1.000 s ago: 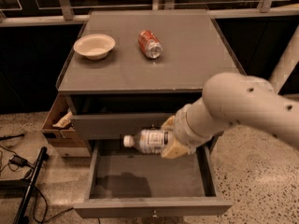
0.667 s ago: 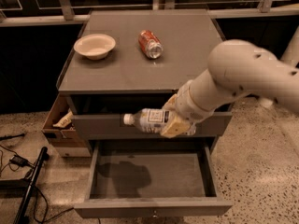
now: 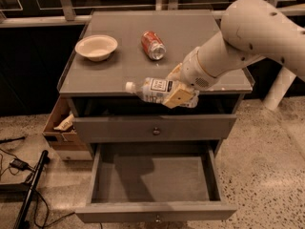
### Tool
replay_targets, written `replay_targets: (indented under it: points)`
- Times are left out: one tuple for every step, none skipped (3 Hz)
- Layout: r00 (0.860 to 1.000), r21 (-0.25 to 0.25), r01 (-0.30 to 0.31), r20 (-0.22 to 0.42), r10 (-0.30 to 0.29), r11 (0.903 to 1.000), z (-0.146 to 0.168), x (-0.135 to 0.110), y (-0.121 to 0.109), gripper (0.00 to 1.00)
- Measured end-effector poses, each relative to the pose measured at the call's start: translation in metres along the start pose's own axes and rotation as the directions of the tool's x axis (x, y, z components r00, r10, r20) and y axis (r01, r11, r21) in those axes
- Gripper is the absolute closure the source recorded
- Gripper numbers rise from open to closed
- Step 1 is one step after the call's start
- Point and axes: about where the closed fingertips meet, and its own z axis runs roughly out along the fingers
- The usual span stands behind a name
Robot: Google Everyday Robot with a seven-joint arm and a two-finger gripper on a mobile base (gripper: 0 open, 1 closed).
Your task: Pick blue plastic bottle from middle drawer and place on counter
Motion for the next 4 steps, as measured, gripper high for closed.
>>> replay_targets:
  points:
    - [1.000, -0.001, 0.001, -0.001, -0.001, 1.0000, 0.000, 0.000, 0.001, 1.00]
    - [1.000, -0.001, 0.005, -0.004, -0.005, 1.0000, 0.000, -0.010, -0.014, 1.00]
    - [1.000, -0.014, 0.010, -0.011, -0.010, 0.9999, 0.009, -0.023, -0.040, 1.00]
    - [1.000, -0.037, 0.019, -0.007, -0.019, 0.9992, 0.029, -0.033, -0.070, 1.00]
